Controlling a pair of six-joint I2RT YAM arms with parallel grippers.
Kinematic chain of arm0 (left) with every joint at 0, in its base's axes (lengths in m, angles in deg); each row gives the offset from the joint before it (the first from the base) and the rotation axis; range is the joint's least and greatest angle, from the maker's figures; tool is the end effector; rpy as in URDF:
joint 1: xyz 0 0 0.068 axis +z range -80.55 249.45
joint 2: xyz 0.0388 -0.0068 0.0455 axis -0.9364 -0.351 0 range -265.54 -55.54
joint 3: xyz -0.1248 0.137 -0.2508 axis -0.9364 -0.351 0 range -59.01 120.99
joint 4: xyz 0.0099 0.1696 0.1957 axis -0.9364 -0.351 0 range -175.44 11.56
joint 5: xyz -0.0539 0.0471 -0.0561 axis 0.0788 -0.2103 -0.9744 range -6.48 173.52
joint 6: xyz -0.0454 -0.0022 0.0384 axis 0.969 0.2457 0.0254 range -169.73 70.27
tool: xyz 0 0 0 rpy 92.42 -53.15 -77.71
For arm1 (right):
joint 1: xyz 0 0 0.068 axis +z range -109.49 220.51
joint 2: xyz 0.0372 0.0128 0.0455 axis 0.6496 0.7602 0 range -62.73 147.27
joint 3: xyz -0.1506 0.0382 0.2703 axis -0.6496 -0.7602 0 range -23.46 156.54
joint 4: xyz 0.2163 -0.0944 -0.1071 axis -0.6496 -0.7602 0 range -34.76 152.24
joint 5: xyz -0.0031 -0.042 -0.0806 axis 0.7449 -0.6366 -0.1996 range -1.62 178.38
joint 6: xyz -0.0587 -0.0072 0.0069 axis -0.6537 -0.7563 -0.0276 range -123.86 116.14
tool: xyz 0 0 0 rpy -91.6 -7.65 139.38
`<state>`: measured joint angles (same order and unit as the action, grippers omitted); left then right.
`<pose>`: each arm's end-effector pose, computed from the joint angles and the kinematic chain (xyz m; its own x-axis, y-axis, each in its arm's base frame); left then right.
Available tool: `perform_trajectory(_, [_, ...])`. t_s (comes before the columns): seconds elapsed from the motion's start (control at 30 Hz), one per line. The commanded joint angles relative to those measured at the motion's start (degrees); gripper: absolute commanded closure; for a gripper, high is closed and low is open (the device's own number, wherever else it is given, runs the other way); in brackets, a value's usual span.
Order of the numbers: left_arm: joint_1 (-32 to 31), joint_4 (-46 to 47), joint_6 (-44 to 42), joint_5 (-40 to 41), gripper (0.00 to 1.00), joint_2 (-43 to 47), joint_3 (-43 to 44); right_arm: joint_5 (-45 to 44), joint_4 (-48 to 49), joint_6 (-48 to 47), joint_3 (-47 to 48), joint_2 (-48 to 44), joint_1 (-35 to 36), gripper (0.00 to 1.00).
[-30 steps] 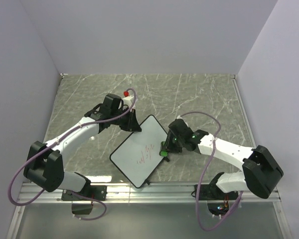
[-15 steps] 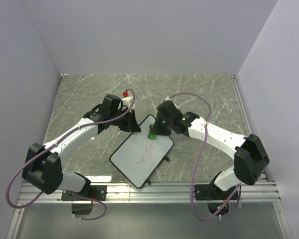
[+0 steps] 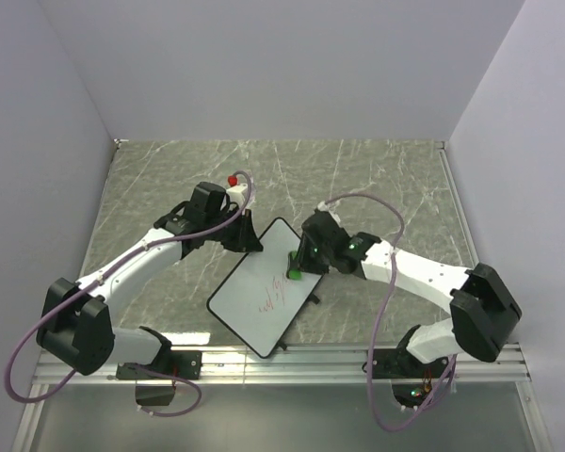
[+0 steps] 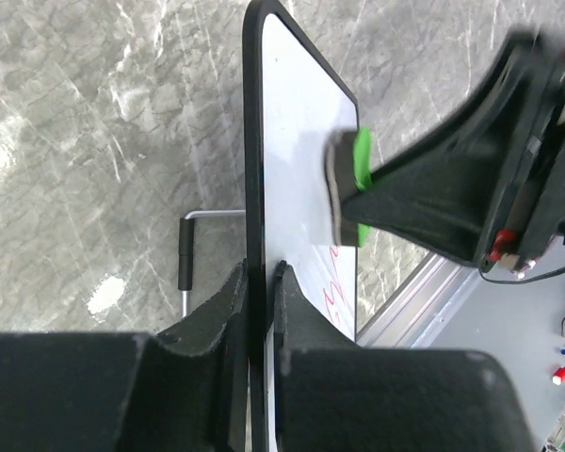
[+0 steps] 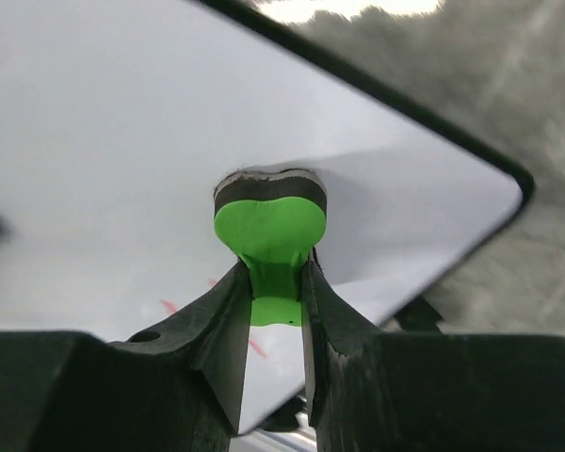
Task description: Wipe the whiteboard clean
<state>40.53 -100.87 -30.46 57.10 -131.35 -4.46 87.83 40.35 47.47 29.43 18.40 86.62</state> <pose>0.2312 -0.1499 0.2982 -0.8066 0.1081 -0.5811 0.4751 0.7034 -0.5286 0.2018 0.2090 0.2617 -0.8917 0.1994 -0.4063 -0.0320 0.8678 0.4959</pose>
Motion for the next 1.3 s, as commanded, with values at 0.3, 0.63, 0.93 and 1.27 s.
perform_trajectory(0.3, [-0.6,-2.1,-3.5,4.0,1.0,2.7,-1.1,-6.0,-4.4,0.1,3.4,4.3,12.8,1.0])
perform_trajectory(0.63, [-1.5,-1.4,-3.3,5.8,1.0,5.0,-2.4,-7.3,-6.4,-1.2,13.4,8.4,15.2,1.0])
perform_trajectory(0.93, [-2.2,-1.2,-3.3,6.7,1.0,5.8,-2.5,-10.6,-7.0,4.2,-0.6,3.1,12.6,1.0])
perform_trajectory(1.27, [-2.4,-1.0,-3.2,7.1,1.0,6.2,-2.7,-10.3,-9.2,3.0,1.9,4.9,13.1,1.0])
